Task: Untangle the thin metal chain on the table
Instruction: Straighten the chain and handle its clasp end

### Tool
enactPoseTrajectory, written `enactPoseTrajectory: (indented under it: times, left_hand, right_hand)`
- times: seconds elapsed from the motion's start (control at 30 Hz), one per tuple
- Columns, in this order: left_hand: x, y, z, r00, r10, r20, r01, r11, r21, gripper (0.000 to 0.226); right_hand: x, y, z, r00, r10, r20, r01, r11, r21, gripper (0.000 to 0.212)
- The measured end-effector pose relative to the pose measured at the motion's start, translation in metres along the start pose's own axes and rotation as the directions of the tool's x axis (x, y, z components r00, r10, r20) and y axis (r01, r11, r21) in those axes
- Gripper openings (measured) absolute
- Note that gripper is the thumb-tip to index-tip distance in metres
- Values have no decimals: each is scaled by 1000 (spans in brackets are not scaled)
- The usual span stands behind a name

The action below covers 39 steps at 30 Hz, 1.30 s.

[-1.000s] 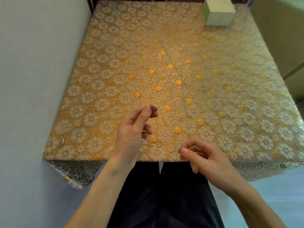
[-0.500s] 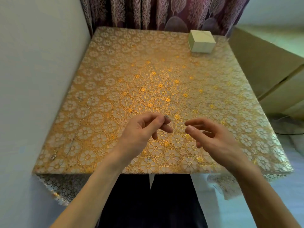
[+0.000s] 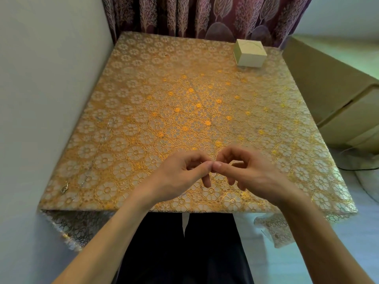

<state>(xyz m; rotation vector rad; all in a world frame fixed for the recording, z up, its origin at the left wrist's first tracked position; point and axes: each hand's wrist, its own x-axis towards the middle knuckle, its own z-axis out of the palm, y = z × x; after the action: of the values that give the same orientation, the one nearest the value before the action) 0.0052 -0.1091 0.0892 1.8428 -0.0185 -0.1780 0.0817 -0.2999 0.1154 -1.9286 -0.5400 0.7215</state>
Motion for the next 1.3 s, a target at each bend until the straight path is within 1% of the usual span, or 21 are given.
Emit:
enactPoseTrajectory:
  times: [0.13,0.17,0.23,0.27,0.37,0.53,0.6,0.7,0.8,0.9,1.0,1.1,1.2,1.27,1.3]
  left_hand:
    - [0,-4,0,999,-38,35,39,999,-27,16]
    - [0,-5,1,998,-53,45,55,997,-50,17]
    - [-3,-9,1,994,-96,59,101,991,-87,17]
    - [-4,-13,1,991,-118,65,123,989,-87,17]
    - [-11,-22,2,985,-163,57,168,980,-102,18]
    - [-33,-38,-8,979,-202,-26,198,974,-109,19]
    - [-44,-45,-16,970,-231,-79,222,969,-110,18]
    - [-60,-53,-28,942,-260,-212,232,961,-149,19]
    - [-78,-62,-36,895,-270,-354,222,960,-172,18]
    - [-98,-69,-47,835,-306,-457,234,950,-207,16]
    - [-115,-71,-56,787,-295,-542,250,955,-156,19]
    - [-129,-70,-61,790,-293,-539,272,955,-120,18]
    - [-137,-73,-64,776,-298,-557,370,929,19,15]
    - [-138,-77,-66,750,-300,-589,465,873,148,17]
    - [-137,-79,-65,745,-281,-605,491,845,211,18]
  right_hand:
    - [-3,2,0,999,22,46,-22,1000,-1,33]
    - [-3,2,0,998,25,50,-25,1000,-3,33]
    - [-5,4,0,999,23,44,-23,1000,1,26]
    - [-5,6,0,999,22,32,-23,1000,16,23]
    - [-7,11,-2,1000,25,-18,-24,997,68,25]
    - [-10,22,-5,985,26,-171,5,985,175,14]
    - [-12,24,-7,974,39,-225,7,980,199,16]
    - [-14,26,-9,973,58,-225,-13,980,198,20]
    - [-12,29,-6,969,91,-230,-50,982,181,16]
    - [-9,30,4,961,123,-248,-74,977,200,15]
    - [-5,30,14,953,132,-273,-77,976,202,17]
    - [0,29,24,958,117,-261,-59,974,219,24]
    - [6,23,35,966,85,-243,-25,971,238,20]
    - [9,19,40,970,68,-235,-11,972,236,19]
    - [10,16,41,971,59,-230,-5,973,231,20]
